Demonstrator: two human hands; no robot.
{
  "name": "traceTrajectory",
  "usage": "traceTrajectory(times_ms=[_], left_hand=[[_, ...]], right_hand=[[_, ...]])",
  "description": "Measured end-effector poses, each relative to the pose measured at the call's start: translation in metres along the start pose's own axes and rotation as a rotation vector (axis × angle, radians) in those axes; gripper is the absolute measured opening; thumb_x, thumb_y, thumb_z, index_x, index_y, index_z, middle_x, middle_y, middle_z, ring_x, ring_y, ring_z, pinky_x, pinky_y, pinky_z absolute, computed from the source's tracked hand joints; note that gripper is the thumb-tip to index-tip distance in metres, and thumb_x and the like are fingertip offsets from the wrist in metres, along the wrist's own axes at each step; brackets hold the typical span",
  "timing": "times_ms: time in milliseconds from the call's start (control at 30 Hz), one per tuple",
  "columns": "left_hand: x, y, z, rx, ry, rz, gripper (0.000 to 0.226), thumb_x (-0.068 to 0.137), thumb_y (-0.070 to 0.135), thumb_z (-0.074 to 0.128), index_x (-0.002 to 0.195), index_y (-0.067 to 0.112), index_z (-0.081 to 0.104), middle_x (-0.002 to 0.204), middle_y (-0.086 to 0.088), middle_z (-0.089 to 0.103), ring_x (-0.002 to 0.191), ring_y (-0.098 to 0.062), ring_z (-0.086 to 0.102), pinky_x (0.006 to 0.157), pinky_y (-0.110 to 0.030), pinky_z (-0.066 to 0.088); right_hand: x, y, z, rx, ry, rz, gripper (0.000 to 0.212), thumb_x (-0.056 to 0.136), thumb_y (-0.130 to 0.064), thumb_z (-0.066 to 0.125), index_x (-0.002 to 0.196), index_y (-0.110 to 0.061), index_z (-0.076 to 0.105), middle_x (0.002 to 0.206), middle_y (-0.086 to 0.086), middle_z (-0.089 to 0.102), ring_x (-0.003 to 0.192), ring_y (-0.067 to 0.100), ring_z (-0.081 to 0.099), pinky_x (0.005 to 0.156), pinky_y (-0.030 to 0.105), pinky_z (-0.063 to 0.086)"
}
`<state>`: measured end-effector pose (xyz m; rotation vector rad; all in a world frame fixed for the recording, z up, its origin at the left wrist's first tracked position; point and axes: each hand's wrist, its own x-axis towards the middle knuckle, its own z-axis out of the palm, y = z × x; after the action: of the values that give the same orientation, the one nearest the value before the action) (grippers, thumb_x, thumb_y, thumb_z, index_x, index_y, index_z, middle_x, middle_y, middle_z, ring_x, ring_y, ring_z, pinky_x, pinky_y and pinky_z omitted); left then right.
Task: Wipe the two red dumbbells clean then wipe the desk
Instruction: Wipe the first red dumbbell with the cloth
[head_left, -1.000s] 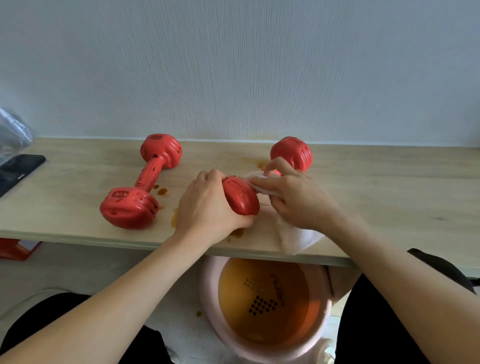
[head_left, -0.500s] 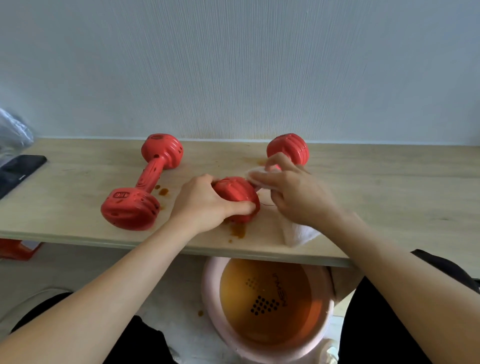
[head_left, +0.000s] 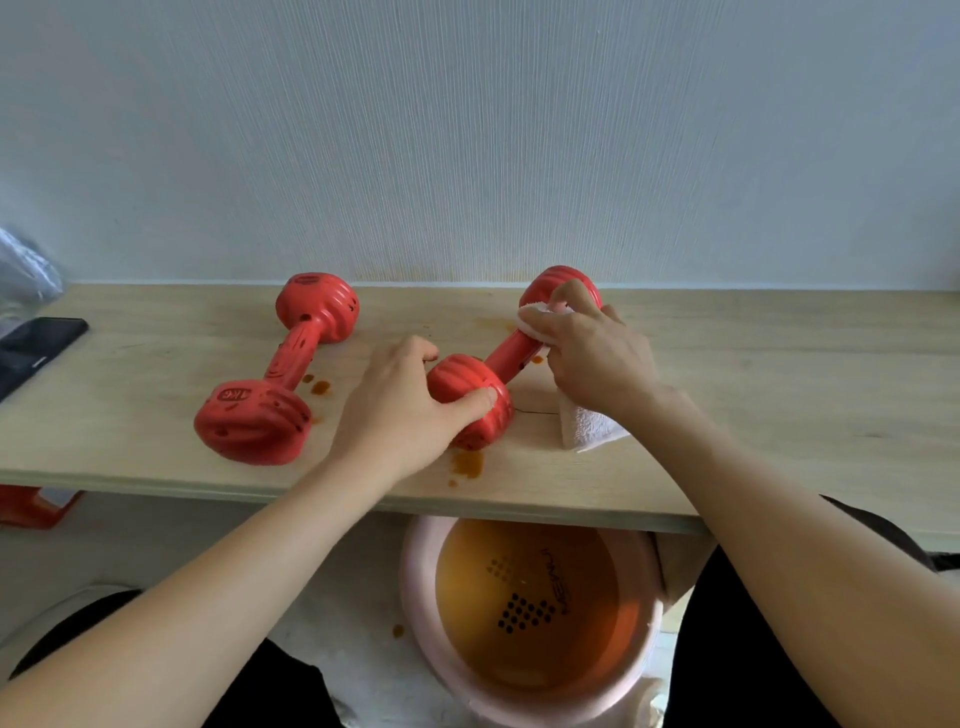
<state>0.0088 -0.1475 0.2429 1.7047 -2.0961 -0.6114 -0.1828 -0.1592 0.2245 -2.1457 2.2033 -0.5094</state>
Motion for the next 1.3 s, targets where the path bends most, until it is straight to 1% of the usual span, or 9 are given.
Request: traceTrajectory(times_ms=[133, 267, 367, 467, 567, 800, 1100, 1167, 1300], left_hand=[[-0.012, 0.004, 0.015, 0.136, 0.068, 0.069, 0.091, 0.056, 0.062, 0.077, 0.127, 0.019, 0.041, 0.118, 0.000, 0.048, 0.102, -0.018, 0.053, 0.075, -0.027, 0.040], [0.002, -0.002, 0.008, 0.003, 0.046, -0.027, 0.086, 0.042, 0.062, 0.081, 0.112, 0.020, 0.053, 0.103, 0.004, 0.060, 0.092, -0.018, 0.058, 0.077, -0.033, 0.048], [0.010, -0.009, 0.002, -0.079, 0.007, -0.055, 0.078, 0.038, 0.061, 0.081, 0.100, 0.019, 0.059, 0.094, 0.003, 0.064, 0.085, -0.017, 0.061, 0.077, -0.036, 0.052], [0.014, -0.012, 0.001, -0.115, -0.029, -0.057, 0.077, 0.035, 0.061, 0.081, 0.097, 0.020, 0.059, 0.094, 0.003, 0.065, 0.086, -0.018, 0.062, 0.081, -0.039, 0.052], [0.016, -0.015, 0.001, -0.135, -0.036, -0.060, 0.084, 0.034, 0.062, 0.080, 0.102, 0.018, 0.060, 0.097, 0.001, 0.066, 0.089, -0.019, 0.062, 0.083, -0.040, 0.052], [0.013, -0.013, 0.000, -0.157, -0.049, -0.071, 0.080, 0.025, 0.066, 0.071, 0.091, 0.023, 0.058, 0.089, 0.005, 0.065, 0.083, -0.016, 0.062, 0.079, -0.040, 0.053], [0.015, -0.013, 0.001, -0.164, -0.070, -0.053, 0.078, 0.033, 0.060, 0.081, 0.098, 0.023, 0.058, 0.096, 0.004, 0.066, 0.089, -0.016, 0.062, 0.084, -0.039, 0.052], [0.016, -0.014, 0.001, -0.162, -0.074, -0.051, 0.071, 0.039, 0.055, 0.085, 0.097, 0.023, 0.057, 0.096, 0.004, 0.066, 0.089, -0.016, 0.062, 0.085, -0.039, 0.052], [0.016, -0.013, 0.000, -0.163, -0.066, -0.064, 0.081, 0.025, 0.066, 0.073, 0.093, 0.023, 0.059, 0.089, 0.006, 0.066, 0.084, -0.014, 0.062, 0.080, -0.037, 0.053]], right_hand=[[-0.001, 0.004, -0.006, 0.078, -0.039, -0.038, 0.038, 0.093, -0.017, 0.043, 0.122, -0.039, 0.052, 0.127, -0.004, 0.036, 0.104, 0.029, 0.051, 0.071, 0.036, 0.041], [-0.021, -0.007, -0.014, 0.292, -0.152, -0.214, 0.036, 0.092, -0.022, 0.051, 0.125, -0.032, 0.060, 0.105, 0.004, 0.049, 0.092, 0.023, 0.057, 0.084, 0.042, 0.046], [-0.032, -0.017, -0.006, 0.305, -0.079, -0.223, 0.038, 0.091, -0.020, 0.052, 0.125, -0.035, 0.060, 0.096, 0.009, 0.059, 0.087, 0.026, 0.057, 0.079, 0.041, 0.046], [-0.015, -0.012, -0.005, 0.220, -0.009, -0.032, 0.033, 0.084, -0.016, 0.051, 0.108, -0.031, 0.067, 0.097, 0.002, 0.068, 0.093, 0.026, 0.061, 0.072, 0.036, 0.047], [-0.004, -0.009, -0.005, 0.224, 0.078, 0.096, 0.025, 0.088, -0.017, 0.049, 0.108, -0.023, 0.063, 0.097, 0.005, 0.067, 0.093, 0.029, 0.060, 0.069, 0.035, 0.041], [-0.022, -0.029, -0.002, 0.308, 0.067, -0.114, 0.023, 0.084, -0.013, 0.056, 0.107, -0.014, 0.059, 0.100, 0.010, 0.060, 0.092, 0.034, 0.057, 0.072, 0.040, 0.046], [0.010, -0.003, -0.001, 0.200, 0.240, 0.174, 0.014, 0.090, -0.018, 0.049, 0.098, -0.009, 0.056, 0.090, 0.011, 0.060, 0.087, 0.036, 0.057, 0.060, 0.033, 0.034], [0.004, -0.009, -0.006, 0.189, 0.223, 0.126, 0.016, 0.089, -0.019, 0.050, 0.102, -0.012, 0.057, 0.099, 0.011, 0.061, 0.090, 0.036, 0.058, 0.061, 0.032, 0.033], [-0.019, -0.036, -0.002, 0.142, 0.099, -0.098, 0.023, 0.090, -0.025, 0.049, 0.112, -0.021, 0.057, 0.107, 0.007, 0.057, 0.093, 0.035, 0.057, 0.065, 0.032, 0.035]])
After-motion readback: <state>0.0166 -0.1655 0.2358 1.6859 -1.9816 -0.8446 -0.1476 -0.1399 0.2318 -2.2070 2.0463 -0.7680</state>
